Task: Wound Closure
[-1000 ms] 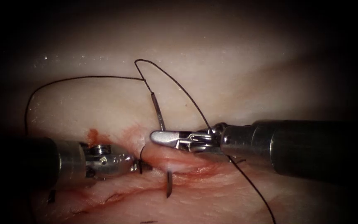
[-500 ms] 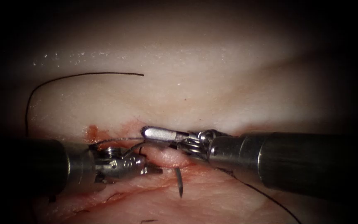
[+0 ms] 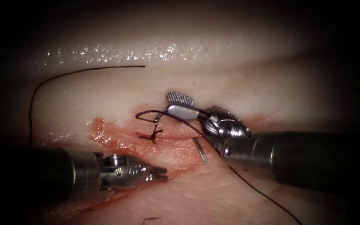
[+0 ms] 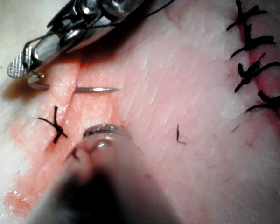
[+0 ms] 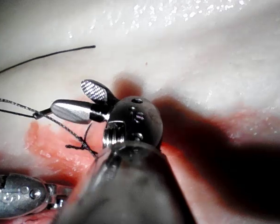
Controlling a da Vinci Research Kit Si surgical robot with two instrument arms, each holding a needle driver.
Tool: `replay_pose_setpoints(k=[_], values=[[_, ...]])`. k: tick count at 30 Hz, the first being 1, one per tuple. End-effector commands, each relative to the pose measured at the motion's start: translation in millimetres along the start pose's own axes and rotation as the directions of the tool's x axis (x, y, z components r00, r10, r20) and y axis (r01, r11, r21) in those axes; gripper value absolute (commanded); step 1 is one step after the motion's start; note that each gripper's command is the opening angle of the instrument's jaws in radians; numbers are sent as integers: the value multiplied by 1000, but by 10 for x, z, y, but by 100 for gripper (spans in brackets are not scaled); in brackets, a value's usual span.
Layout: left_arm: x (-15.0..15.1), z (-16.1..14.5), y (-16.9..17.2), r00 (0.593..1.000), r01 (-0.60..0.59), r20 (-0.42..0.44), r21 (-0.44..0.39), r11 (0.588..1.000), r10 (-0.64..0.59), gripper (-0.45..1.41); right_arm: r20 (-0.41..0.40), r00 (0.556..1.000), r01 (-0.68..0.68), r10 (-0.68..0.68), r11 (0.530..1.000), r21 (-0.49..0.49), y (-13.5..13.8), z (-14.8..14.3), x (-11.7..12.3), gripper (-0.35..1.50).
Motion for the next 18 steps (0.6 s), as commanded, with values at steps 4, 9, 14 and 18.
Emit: replay_pose_setpoints(k=[4,9,14,18], values=[[-1,12,-1,1000,-4,-2,1,1000,4,20,55,996,73,-72,997,-11,17,-7,39,143],[-3,14,-3,1000,-6,-5,4,1000,6,20,175,923,342,-342,939,26,19,-24,54,32],[-4,16,-4,1000,-8,-7,1,1000,8,20,385,714,578,-585,802,148,19,-24,55,-23],[-4,17,-5,1000,-8,-7,2,1000,8,20,457,599,610,-657,745,271,16,-13,49,39]])
